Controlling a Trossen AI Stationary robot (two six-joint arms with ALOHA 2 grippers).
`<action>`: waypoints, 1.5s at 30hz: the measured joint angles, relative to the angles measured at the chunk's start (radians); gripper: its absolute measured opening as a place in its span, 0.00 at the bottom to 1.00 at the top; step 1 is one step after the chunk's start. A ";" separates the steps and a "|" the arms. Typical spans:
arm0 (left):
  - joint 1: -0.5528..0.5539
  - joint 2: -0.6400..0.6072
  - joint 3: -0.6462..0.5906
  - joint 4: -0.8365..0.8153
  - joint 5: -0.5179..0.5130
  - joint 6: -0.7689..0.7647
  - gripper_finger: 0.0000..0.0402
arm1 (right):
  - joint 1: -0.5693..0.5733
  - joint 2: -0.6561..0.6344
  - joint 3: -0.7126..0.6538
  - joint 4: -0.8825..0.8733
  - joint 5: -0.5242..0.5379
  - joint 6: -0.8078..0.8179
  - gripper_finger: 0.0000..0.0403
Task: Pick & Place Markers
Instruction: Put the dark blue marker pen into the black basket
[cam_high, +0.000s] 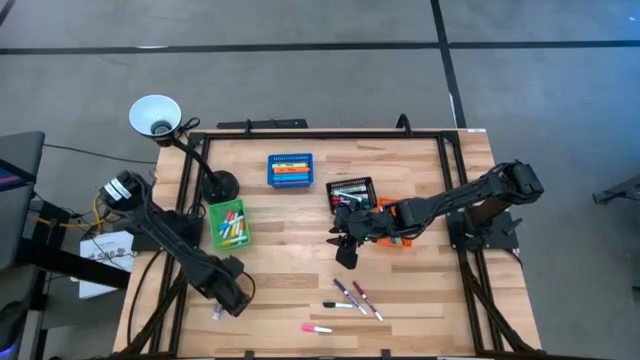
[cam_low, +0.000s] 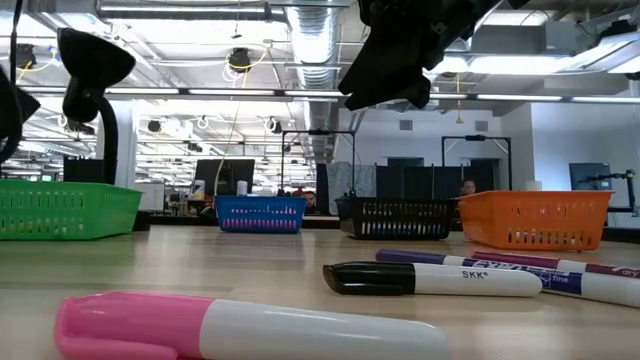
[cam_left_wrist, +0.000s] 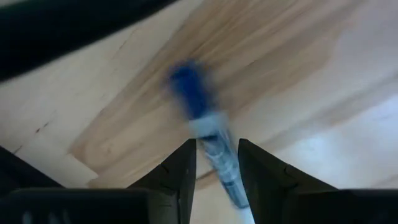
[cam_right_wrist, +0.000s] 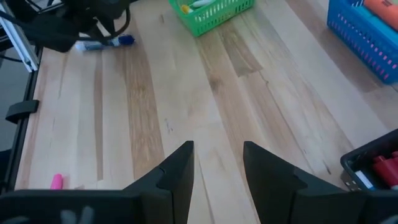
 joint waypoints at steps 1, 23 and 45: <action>0.000 0.012 0.000 0.001 0.003 0.000 0.29 | 0.000 0.000 0.000 0.000 0.000 0.000 0.32; 0.003 -0.152 -0.002 0.096 -0.428 0.240 0.15 | -0.028 -0.001 0.000 0.076 0.009 -0.001 0.32; 0.244 -0.395 -0.001 0.609 -0.827 1.397 0.17 | -0.018 -0.168 -0.194 0.488 -0.029 -0.497 0.25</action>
